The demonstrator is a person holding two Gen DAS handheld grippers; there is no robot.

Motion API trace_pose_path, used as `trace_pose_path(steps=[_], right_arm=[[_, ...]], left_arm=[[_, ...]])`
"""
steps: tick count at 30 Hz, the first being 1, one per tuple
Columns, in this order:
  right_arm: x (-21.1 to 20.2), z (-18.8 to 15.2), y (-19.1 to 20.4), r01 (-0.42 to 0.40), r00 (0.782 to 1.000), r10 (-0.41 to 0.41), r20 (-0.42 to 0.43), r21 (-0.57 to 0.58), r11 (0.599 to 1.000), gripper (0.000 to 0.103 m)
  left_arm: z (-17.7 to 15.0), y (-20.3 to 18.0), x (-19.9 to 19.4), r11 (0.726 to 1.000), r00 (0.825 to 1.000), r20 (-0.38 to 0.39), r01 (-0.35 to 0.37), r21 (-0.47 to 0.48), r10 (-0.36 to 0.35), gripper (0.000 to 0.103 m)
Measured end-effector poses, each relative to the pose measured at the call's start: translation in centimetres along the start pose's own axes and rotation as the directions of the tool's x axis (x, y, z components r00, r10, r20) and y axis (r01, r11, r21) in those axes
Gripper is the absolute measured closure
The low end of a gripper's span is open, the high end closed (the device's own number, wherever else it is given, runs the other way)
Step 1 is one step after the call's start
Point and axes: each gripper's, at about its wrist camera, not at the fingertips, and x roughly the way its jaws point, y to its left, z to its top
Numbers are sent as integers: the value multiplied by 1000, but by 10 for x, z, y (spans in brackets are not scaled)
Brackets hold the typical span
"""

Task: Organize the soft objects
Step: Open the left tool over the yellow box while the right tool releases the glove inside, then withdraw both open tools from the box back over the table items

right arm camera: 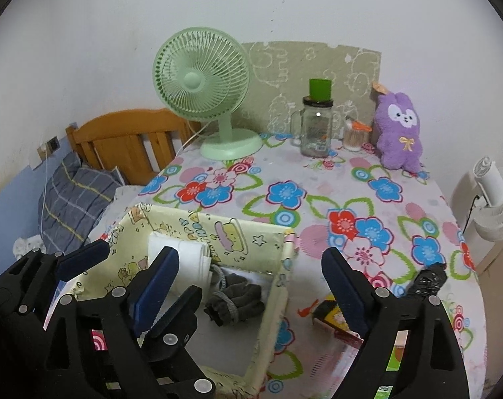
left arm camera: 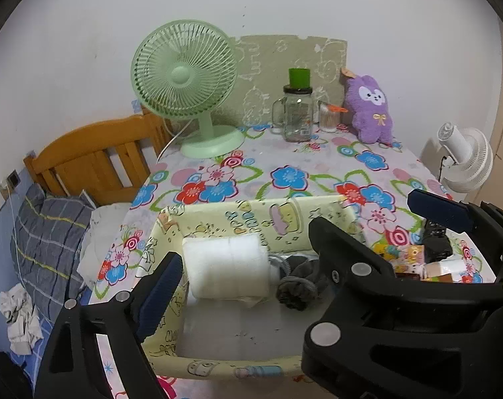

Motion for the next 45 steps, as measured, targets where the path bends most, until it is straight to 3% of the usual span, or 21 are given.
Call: trace_pose_path(steps=[13,18,45], right_arm=[[-47,0,-24,27,996,-29,82,27,999,8],[-64,-3,-36,27,995,-31,99,38,999,5],[-108,-33,-85,106,986,-110,128,44,993,0]], left_arm=[[9,-32,-36,999,997,79,19,37,-22,12],[9,-44,-48,997,993,103,59,38,-63,12],[-10,-107,-64,990,984,116,133,40,-137,4]])
